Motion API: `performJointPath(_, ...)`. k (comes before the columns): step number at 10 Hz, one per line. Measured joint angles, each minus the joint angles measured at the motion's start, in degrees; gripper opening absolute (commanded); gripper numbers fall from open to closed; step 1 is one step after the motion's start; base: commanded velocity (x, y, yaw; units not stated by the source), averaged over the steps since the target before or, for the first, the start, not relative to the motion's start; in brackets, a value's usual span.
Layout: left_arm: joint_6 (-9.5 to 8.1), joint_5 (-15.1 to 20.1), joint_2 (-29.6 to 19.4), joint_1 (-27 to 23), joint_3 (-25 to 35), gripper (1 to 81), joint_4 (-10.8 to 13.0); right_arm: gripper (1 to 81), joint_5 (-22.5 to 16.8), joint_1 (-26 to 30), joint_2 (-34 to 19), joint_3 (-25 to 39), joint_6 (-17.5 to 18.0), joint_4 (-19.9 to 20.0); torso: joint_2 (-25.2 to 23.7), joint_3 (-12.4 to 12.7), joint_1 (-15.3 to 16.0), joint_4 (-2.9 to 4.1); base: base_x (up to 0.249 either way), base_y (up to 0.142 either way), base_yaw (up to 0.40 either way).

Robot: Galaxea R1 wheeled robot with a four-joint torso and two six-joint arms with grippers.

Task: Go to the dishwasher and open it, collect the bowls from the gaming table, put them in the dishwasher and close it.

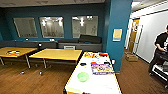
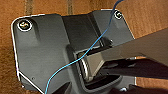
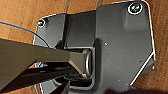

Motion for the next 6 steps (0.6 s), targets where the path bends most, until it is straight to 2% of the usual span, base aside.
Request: performJointPath(6,0.00,0.00,-0.61,-0.17,-0.24,81.1,-0.02,81.1,0.02,0.04,0.77,0.06,0.00,0.00,-0.02,0.00,-0.02,0.00,0.000,0.143,0.000)
